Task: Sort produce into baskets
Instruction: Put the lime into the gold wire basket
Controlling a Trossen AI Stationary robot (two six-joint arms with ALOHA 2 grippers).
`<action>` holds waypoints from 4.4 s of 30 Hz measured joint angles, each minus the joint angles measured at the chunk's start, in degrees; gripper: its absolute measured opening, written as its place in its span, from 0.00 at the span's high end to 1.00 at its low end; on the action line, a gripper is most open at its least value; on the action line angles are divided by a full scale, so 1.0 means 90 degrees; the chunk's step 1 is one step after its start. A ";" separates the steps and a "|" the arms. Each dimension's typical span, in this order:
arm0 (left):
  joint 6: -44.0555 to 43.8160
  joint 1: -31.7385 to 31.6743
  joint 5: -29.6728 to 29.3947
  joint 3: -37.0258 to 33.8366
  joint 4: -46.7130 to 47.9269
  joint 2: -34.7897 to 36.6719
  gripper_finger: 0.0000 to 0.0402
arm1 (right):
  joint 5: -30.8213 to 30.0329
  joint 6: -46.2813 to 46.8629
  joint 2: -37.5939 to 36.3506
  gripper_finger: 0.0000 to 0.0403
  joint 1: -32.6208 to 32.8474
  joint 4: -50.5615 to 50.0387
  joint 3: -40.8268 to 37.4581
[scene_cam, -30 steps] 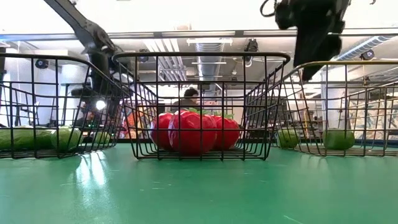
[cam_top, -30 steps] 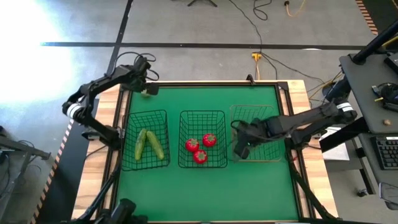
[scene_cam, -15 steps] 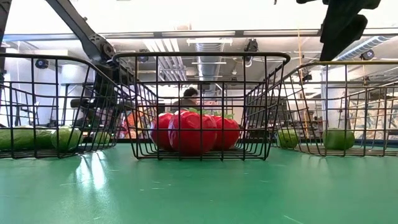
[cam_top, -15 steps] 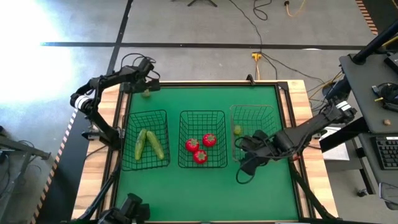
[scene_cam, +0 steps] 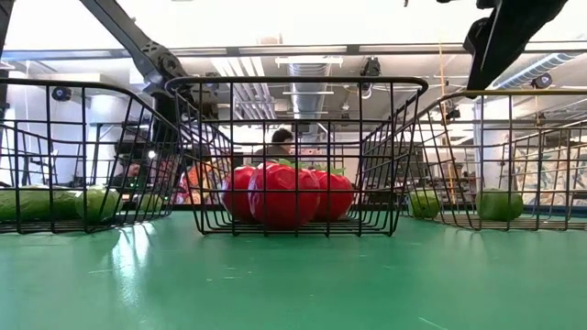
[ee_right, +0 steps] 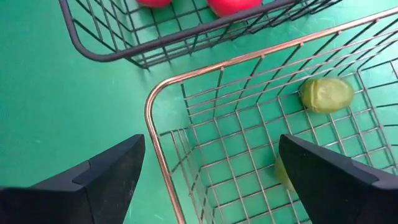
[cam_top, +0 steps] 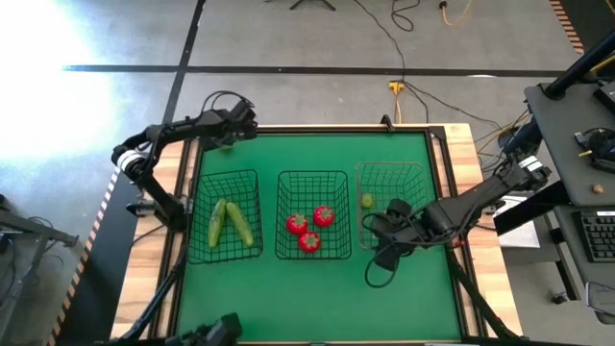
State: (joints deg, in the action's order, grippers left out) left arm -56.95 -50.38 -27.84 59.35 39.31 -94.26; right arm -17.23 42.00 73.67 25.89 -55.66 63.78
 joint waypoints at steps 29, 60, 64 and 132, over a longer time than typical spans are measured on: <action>0.0654 -0.0302 -0.0004 0.0221 0.0243 -0.0289 0.18 | -0.0546 0.0044 0.0000 0.10 0.0010 -0.0488 -0.0261; -0.0528 -0.0681 0.0222 0.1060 0.0802 -0.1864 0.24 | -0.0590 0.0015 0.0000 0.10 -0.0005 -0.0486 -0.0261; -0.0199 -0.0660 0.0229 0.1338 0.1048 -0.2104 0.33 | -0.0590 0.0012 0.0000 0.10 -0.0005 -0.0488 -0.0261; 0.4994 0.5412 0.2609 0.6000 -0.3112 -0.4111 0.60 | -0.1107 0.2649 -0.0797 0.10 0.2076 -0.3233 0.0749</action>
State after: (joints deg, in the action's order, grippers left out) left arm -12.01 -1.67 -4.37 113.35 11.30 -131.26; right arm -27.20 65.84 66.50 44.58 -84.75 70.52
